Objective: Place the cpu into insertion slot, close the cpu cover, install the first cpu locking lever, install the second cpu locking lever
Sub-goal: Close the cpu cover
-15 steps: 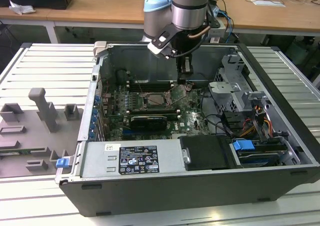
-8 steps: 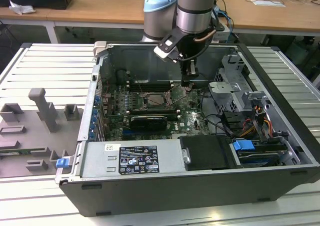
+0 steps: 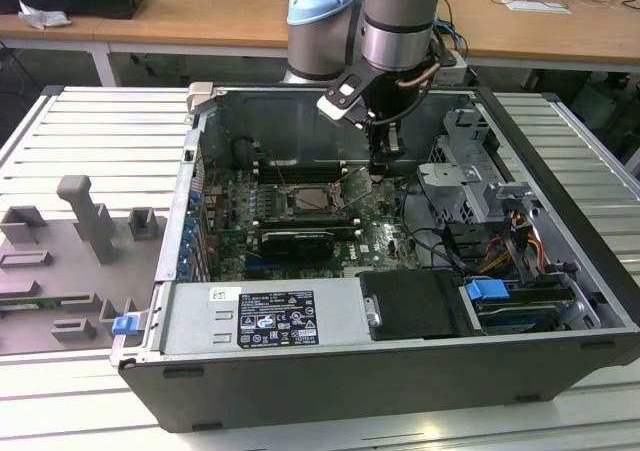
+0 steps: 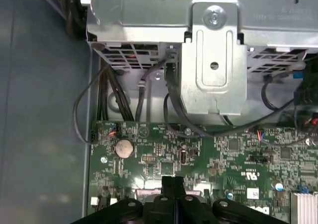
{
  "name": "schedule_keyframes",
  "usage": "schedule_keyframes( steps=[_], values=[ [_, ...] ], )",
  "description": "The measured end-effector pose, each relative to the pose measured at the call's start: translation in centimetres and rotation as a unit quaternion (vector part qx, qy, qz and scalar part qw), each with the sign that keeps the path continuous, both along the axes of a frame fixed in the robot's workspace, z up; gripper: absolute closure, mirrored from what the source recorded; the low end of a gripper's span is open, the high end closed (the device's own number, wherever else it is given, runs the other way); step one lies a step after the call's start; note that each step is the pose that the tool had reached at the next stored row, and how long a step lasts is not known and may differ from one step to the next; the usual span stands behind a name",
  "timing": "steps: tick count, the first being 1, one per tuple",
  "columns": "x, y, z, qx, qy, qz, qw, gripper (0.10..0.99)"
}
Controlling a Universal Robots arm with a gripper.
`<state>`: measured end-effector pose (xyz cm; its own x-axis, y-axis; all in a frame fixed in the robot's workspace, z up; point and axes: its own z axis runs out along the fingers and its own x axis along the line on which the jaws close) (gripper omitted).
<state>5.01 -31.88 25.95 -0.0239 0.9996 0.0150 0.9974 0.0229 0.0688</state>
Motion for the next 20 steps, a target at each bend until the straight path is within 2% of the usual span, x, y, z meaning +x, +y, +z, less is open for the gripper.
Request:
schedule_keyframes(
  steps=[4, 7, 11, 12, 13, 16, 20],
  values=[
    [0.95, 0.01, -0.14, 0.0001, 0.0016, 0.0, 1.0, 0.98],
    [1.17, 0.01, -0.49, 0.0001, 0.0039, 0.0, 1.0, 0.98],
    [1.3, 0.01, -0.95, 0.0001, 0.0051, 0.0, 1.0, 0.98],
    [1.31, 0.01, -1.07, 0.0003, 0.0067, 0.0, 1.0, 0.98],
    [1.32, 0.01, -1.14, 0.0003, 0.0109, 0.0, 0.9999, 0.98],
    [1.33, 0.0, -1.2, 0.0002, 0.02, 0.0, 0.9998, 0.98],
    [1.33, 0.01, -1.18, 0.0005, 0.0233, 0.0, 0.9997, 0.98]
  ],
)
